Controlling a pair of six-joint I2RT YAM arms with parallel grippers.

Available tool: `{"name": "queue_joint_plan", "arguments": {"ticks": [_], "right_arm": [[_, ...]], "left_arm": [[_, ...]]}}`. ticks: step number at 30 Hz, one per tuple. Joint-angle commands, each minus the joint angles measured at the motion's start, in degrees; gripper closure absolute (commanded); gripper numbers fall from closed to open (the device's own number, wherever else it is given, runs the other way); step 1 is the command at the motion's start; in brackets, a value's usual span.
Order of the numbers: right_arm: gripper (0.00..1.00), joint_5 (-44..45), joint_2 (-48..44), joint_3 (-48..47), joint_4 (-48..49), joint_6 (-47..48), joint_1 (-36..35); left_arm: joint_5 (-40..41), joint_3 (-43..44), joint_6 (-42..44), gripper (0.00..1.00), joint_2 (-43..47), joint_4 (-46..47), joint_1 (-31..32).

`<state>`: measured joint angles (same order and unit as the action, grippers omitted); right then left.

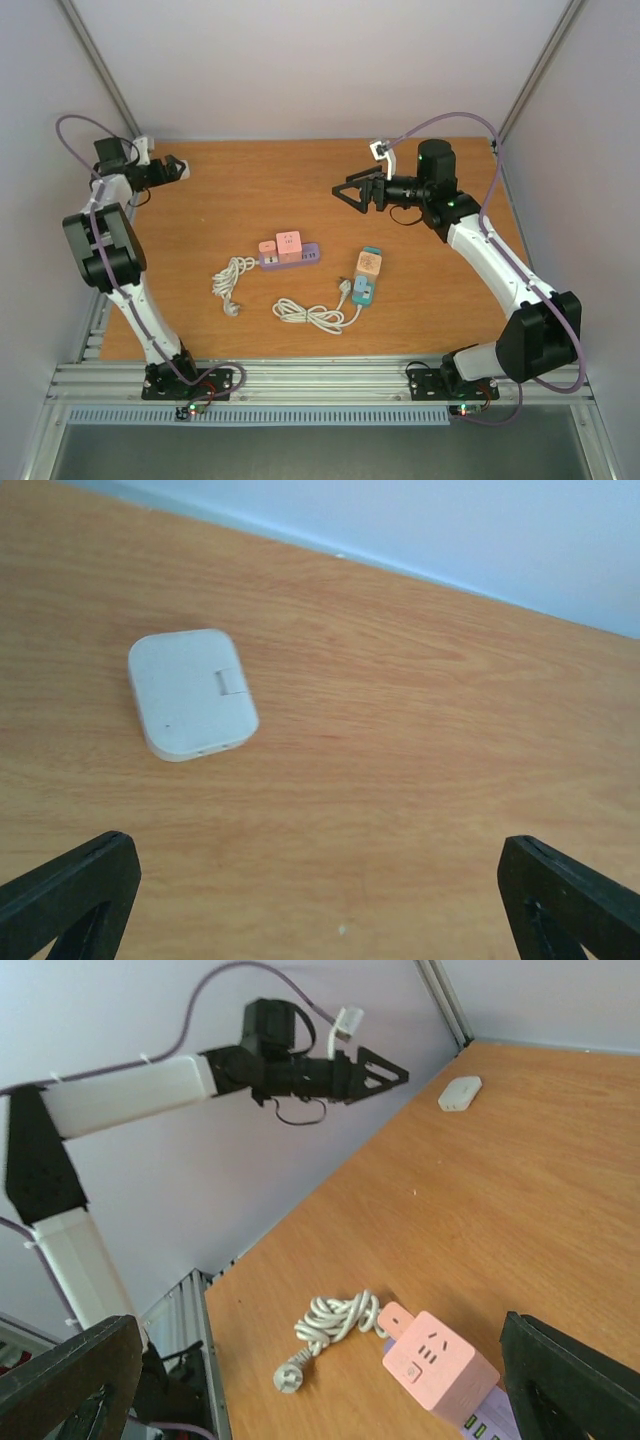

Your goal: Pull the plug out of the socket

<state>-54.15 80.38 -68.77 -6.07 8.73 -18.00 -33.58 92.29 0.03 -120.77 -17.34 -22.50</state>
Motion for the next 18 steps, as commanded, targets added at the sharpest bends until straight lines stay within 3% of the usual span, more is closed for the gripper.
{"name": "queue_joint_plan", "arguments": {"ticks": [1,10,13,18], "right_arm": [[0.01,-1.61,-2.10,1.46,-3.46,6.25,-0.02],[0.01,-3.08,-1.08,2.59,-10.83,19.40,-0.10],[0.01,-3.86,0.52,2.77,-13.12,24.49,-0.70],[0.02,-2.90,4.54,1.93,-16.89,34.08,-3.69]], "left_arm": [[-4.16,-4.00,9.78,0.00,7.48,-4.43,-0.26],[-13.86,-11.10,26.19,0.00,18.67,-18.89,0.66],[-14.87,-12.88,35.25,0.00,20.39,-25.57,3.45],[-11.87,-21.37,40.21,0.00,26.72,-22.10,7.39]]}}
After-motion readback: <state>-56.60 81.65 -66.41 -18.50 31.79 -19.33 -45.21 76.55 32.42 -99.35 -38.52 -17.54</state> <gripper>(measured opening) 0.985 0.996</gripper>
